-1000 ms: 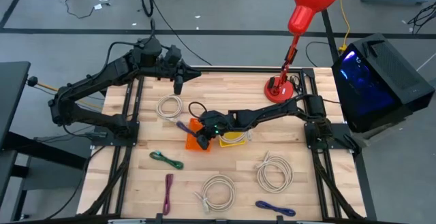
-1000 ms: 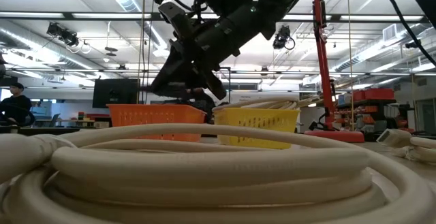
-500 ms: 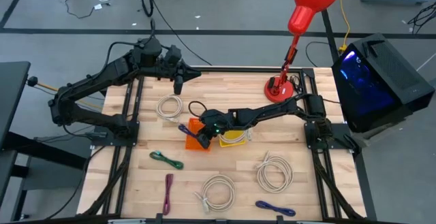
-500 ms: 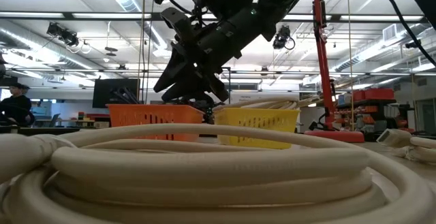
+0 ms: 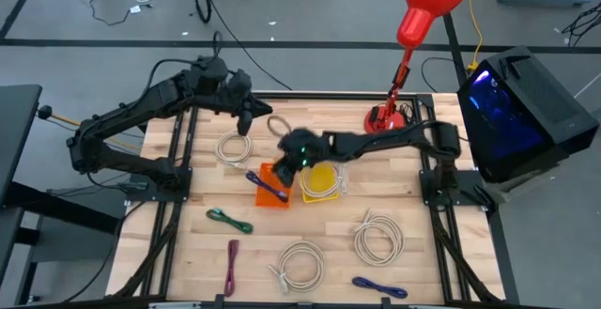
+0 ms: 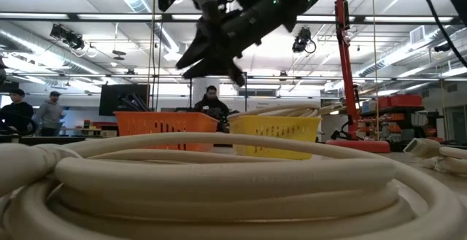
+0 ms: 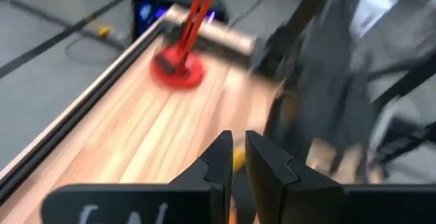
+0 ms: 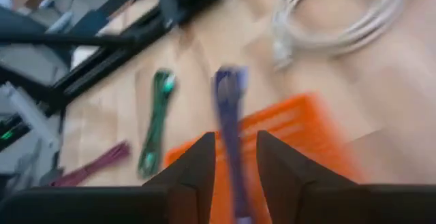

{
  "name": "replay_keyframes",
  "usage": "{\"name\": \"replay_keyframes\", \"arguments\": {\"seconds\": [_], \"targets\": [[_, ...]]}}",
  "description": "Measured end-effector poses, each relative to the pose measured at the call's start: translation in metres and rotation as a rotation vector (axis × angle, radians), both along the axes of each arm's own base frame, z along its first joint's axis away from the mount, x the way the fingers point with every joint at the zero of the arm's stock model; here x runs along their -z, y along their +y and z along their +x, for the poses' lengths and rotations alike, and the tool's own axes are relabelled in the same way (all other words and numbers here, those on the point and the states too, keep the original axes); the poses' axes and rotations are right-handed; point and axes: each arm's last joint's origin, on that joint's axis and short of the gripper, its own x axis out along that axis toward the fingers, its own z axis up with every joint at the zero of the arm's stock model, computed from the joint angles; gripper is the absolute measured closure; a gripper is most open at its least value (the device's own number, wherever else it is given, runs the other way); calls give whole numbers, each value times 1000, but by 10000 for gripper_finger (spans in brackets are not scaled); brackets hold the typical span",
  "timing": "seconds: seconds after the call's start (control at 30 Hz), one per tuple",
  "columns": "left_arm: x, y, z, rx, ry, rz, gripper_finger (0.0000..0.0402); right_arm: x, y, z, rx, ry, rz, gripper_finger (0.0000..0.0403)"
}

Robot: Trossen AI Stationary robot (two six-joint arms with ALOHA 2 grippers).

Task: Pick & Place USB Port
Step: Put the brown HDMI cable into the yellow bin

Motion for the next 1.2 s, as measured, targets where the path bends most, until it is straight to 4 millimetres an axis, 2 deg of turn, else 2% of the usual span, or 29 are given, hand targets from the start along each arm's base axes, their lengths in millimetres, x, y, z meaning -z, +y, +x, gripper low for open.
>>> {"name": "replay_keyframes", "arguments": {"seconds": [0.13,0.33,0.53,0.6,0.7,0.8,1.0,1.2], "targets": [[20,2,-15,-103,264,16,358,-36,-19,-21,46,-11,-64,293],[42,10,-49,-239,664,1,358,-84,-21,-63,71,21,-191,293],[48,16,-71,-254,794,-115,358,-119,-18,-99,123,40,-286,293],[51,15,-74,-225,836,-120,358,-125,-17,-108,133,51,-311,293],[67,14,-74,-184,894,-135,355,-133,-16,-120,137,66,-326,293],[91,13,-75,-162,948,-177,339,-138,-15,-128,138,65,-330,293],[150,2,-76,-88,1011,-295,279,-146,-14,-137,145,61,-365,293],[188,-9,-76,-10,987,-344,247,-146,-15,-138,141,66,-371,293]]}}
